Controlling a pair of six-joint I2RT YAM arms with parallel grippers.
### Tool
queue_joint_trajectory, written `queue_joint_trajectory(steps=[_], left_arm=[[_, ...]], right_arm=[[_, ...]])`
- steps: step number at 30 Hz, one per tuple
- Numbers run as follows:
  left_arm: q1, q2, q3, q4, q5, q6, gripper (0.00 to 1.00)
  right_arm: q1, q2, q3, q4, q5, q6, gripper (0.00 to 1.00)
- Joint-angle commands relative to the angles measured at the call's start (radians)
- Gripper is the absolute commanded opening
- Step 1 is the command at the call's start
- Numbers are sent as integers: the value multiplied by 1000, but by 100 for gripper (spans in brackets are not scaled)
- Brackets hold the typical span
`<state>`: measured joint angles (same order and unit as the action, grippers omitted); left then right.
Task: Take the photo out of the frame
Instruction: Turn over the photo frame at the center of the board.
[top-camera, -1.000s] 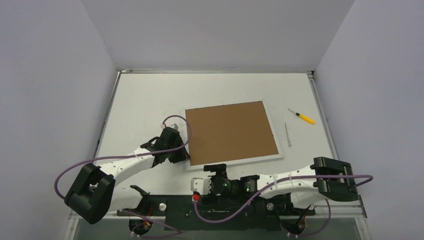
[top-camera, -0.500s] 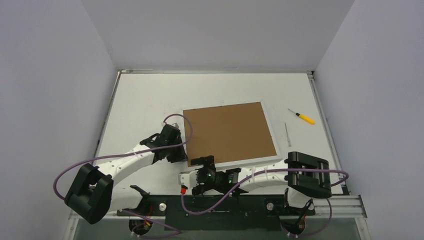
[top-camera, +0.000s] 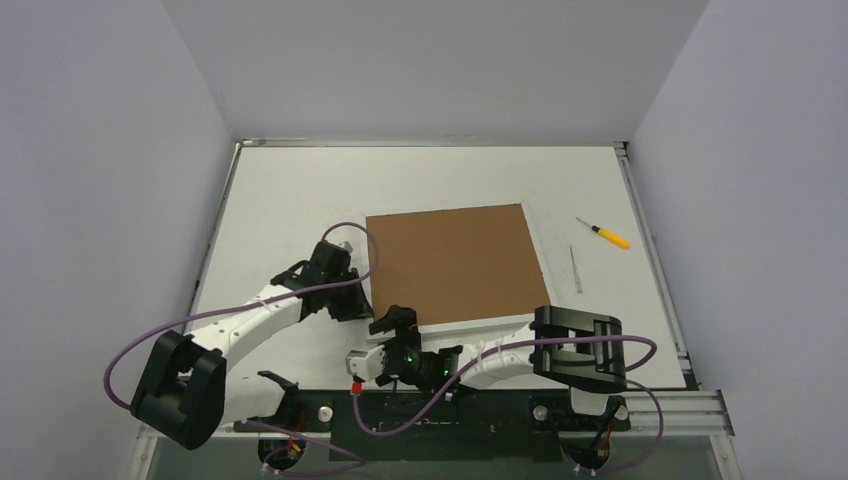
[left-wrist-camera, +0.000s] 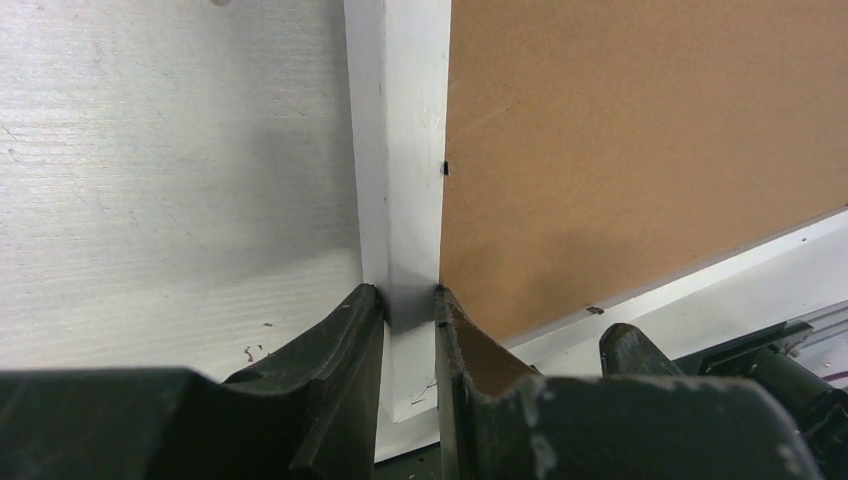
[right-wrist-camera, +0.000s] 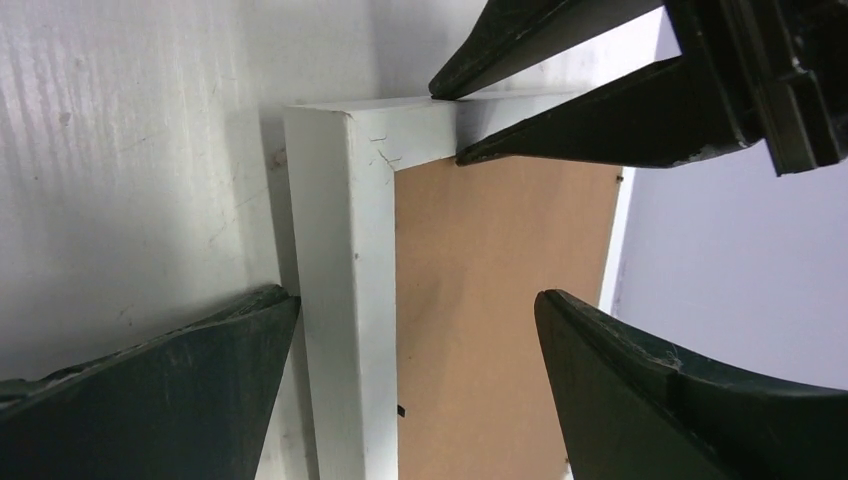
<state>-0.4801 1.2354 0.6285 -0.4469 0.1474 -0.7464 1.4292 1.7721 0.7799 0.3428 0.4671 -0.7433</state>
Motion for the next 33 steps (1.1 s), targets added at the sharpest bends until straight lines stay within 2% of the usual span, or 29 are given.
queue_joint_trajectory(steps=[1,6,8,12,16,21,24,28,33], left_arm=[[31,-54,85,49,99,6,0],[53,-70,101,39,133,9,0],[58,-77,109,35,142,9,0],[70,-91,121,25,164,6,0],[88,-112,132,9,182,8,0],[116,-163,149,-30,182,14,3],[131,-194,141,-35,187,12,12],[138,-225,101,-9,211,-7,43],[140,-280,-5,149,317,-85,71]], right_arm=[[21,46,-13,37,65,-55,94],[35,94,-24,104,154,-96,92],[43,112,-40,160,196,-133,87],[57,131,-87,313,285,-200,64],[69,129,-97,384,327,-226,43],[75,89,-97,392,345,-209,27],[77,63,-106,411,350,-208,19],[83,9,-125,440,353,-211,12],[96,-52,-154,473,357,-224,7]])
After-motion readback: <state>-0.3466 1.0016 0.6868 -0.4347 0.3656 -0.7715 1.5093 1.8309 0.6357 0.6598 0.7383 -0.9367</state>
